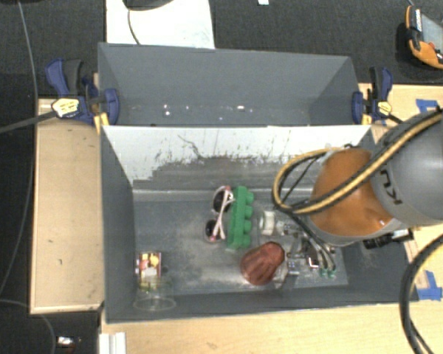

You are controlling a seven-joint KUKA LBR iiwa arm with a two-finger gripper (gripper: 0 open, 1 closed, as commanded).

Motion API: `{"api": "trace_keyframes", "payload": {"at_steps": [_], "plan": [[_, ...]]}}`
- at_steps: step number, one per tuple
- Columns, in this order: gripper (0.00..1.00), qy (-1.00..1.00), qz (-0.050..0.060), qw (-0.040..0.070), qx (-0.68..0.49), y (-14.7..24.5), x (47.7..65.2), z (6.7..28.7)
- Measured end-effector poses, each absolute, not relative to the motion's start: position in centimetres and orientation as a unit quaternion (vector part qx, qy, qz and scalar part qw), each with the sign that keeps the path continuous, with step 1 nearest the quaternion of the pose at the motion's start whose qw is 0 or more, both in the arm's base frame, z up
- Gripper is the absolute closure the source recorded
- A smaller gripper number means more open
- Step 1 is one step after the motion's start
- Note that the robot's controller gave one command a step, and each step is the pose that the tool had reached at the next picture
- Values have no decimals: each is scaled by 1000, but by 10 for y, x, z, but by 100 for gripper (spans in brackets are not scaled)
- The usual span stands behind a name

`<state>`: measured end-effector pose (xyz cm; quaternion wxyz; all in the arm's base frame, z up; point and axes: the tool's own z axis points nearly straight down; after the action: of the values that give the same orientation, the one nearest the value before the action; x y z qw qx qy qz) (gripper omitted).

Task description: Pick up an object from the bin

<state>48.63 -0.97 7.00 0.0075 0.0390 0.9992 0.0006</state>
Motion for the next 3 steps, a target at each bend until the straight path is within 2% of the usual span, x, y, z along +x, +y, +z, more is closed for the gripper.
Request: {"api": "trace_keyframes", "payload": {"at_steps": [1, 2, 3], "plan": [[0, 1000, -1, 9, 30, -13, 488, 70], [0, 999, 0, 7, 32, 7, 481, 70], [0, 1000, -1, 9, 21, 5, 493, 71]]}}
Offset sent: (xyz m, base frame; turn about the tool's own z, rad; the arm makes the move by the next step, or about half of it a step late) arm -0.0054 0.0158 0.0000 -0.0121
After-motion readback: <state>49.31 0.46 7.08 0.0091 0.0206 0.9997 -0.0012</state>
